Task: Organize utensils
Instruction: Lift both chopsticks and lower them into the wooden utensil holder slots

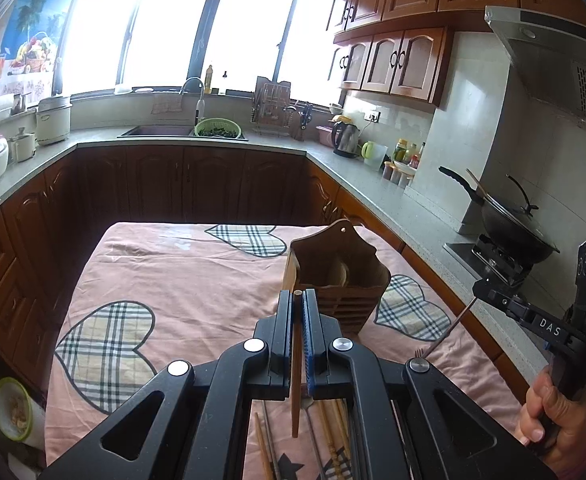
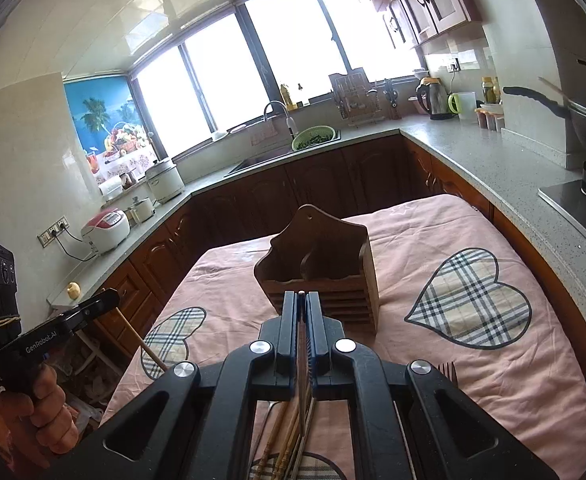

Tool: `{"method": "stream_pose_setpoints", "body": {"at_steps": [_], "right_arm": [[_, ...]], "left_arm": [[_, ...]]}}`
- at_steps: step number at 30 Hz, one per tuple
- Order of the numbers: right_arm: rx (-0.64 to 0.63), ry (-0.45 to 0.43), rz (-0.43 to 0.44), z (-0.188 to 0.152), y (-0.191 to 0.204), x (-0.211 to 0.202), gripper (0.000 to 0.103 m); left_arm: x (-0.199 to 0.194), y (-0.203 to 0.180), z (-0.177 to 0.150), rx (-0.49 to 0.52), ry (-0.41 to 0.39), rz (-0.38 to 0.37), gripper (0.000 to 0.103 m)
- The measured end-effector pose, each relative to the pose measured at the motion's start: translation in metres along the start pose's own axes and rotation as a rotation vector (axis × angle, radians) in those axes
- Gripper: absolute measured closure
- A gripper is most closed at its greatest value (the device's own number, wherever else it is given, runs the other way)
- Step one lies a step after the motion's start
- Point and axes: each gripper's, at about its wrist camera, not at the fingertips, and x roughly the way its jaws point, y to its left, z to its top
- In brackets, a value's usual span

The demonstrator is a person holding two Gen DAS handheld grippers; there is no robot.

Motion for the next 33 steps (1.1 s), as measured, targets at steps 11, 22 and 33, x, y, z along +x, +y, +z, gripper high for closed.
{"method": "stream_pose_setpoints", "body": {"at_steps": [11, 22, 33], "right_arm": [[0.009, -0.146, -0.012, 0.058, -0.009, -0.003, 0.099], [0.05, -0.288, -0.032, 0.119, -0.019, 0.015, 0.099], [0.115, -0.238, -0.068, 0.11, -0.05, 0.085, 0.099]], "left_arm": [[0.005, -0.006, 0.039, 0.003, -0.114, -0.005, 0.1], [0.061, -0.006, 0.076, -0.062, -0.211, -0.02, 0.1], [0.178, 0.017, 0.074, -0.183, -0.168, 0.028, 0.1]]}}
